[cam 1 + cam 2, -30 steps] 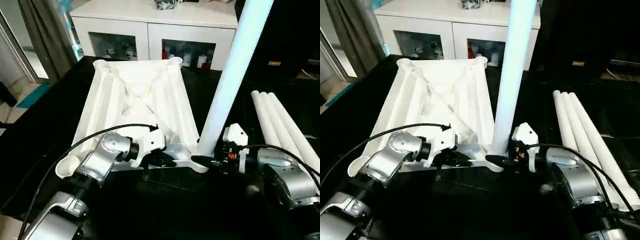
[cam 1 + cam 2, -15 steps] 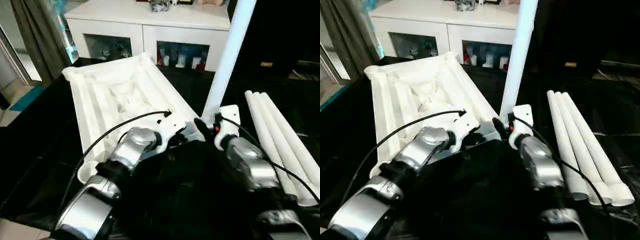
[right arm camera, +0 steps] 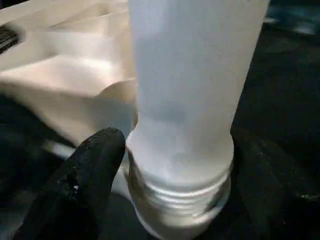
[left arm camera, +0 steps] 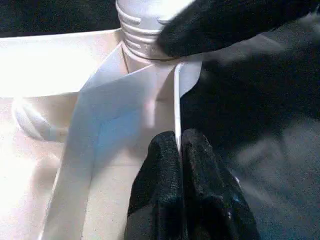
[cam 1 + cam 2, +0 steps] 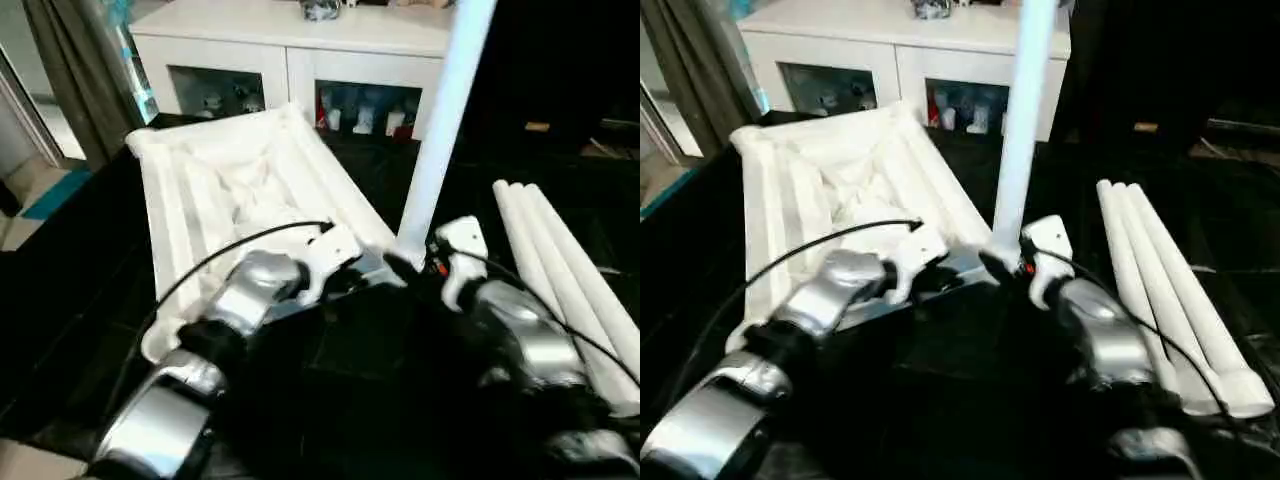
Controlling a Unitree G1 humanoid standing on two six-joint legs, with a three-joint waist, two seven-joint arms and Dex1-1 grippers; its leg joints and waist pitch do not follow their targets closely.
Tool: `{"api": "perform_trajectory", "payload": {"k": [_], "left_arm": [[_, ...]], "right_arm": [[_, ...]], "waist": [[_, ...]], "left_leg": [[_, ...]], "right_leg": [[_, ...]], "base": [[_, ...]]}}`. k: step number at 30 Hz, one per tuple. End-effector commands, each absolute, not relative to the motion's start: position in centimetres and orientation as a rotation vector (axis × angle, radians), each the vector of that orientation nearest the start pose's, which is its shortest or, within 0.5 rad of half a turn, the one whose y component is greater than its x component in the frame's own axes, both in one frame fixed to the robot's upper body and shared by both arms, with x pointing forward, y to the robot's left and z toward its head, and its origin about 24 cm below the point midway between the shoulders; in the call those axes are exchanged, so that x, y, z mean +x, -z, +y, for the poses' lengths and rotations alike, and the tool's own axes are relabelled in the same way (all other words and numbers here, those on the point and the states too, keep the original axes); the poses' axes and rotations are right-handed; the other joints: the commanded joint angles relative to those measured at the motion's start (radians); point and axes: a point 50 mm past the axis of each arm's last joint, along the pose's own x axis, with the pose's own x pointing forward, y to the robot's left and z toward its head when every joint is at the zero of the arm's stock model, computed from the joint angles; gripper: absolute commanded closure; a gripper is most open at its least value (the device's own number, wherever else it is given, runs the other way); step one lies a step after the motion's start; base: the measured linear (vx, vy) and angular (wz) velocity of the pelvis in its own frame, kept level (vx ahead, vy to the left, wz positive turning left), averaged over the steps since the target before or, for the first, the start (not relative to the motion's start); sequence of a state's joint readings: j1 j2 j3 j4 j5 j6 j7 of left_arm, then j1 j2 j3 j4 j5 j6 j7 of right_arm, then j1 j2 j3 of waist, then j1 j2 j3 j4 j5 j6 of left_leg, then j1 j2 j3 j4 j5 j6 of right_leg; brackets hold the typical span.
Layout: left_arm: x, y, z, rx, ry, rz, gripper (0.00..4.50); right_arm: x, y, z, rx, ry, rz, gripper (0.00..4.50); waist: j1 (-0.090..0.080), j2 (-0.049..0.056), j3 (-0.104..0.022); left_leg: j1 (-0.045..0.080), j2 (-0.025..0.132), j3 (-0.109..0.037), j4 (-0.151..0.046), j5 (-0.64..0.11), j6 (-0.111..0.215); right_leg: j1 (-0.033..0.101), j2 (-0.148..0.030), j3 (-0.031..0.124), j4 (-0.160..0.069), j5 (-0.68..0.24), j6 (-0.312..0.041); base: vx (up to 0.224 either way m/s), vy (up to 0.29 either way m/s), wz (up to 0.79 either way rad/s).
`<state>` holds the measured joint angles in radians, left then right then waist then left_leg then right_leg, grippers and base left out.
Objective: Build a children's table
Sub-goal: Rotate leg to tighten
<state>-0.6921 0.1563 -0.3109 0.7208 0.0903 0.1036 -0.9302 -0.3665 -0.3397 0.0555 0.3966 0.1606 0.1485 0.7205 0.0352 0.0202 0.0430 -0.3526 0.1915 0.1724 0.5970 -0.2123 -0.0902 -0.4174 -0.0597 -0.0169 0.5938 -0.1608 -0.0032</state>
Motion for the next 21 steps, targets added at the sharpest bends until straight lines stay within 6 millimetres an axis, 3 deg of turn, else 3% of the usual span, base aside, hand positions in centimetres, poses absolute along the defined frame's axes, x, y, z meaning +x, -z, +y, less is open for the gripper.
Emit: {"api": "perform_trajectory", "payload": {"k": [1, 4, 7, 13, 21], "left_arm": [[32.4, -6.0, 6.1, 0.365, 1.331, 0.264, 4.50], [31.7, -5.9, 7.2, 0.391, 1.424, 0.283, 4.50], [31.2, -5.9, 8.1, 0.401, 1.476, 0.295, 4.50], [31.1, -5.8, 9.0, 0.411, 1.481, 0.309, 4.50], [30.9, -5.7, 9.2, 0.402, 1.486, 0.316, 4.50]], "right_arm": [[29.9, -4.5, -16.2, -0.150, -0.879, 0.261, 0.91], [28.9, -4.9, -17.3, -0.178, -0.968, 0.282, 0.91], [28.2, -5.3, -17.9, -0.198, -1.026, 0.293, 0.91], [28.0, -5.3, -17.8, -0.180, -1.058, 0.294, 0.91], [27.5, -5.0, -17.3, -0.133, -1.089, 0.296, 1.58]], "waist": [[0.004, -0.018, -0.056], [0.003, -0.018, -0.053], [0.008, -0.012, -0.054], [0.007, -0.014, -0.056], [0.007, -0.013, -0.055]], "left_leg": [[-0.009, 0.026, -0.001, -0.069, -0.166, 0.113], [-0.008, 0.027, -0.002, -0.072, -0.190, 0.106], [-0.007, 0.030, -0.001, -0.072, -0.183, 0.106], [-0.008, 0.027, -0.001, -0.070, -0.169, 0.099], [-0.008, 0.028, -0.001, -0.071, -0.162, 0.098]], "right_leg": [[0.062, -0.060, 0.026, -0.072, -0.234, -0.241], [0.059, -0.060, 0.026, -0.075, -0.270, -0.233], [0.056, -0.060, 0.027, -0.072, -0.245, -0.240], [0.059, -0.059, 0.026, -0.069, -0.223, -0.247], [0.059, -0.059, 0.026, -0.068, -0.219, -0.245]], "base": [[0.000, 0.000, 0.00], [0.000, 0.000, 0.00], [0.000, 0.000, 0.00], [0.000, 0.000, 0.00], [0.000, 0.000, 0.00]]}}
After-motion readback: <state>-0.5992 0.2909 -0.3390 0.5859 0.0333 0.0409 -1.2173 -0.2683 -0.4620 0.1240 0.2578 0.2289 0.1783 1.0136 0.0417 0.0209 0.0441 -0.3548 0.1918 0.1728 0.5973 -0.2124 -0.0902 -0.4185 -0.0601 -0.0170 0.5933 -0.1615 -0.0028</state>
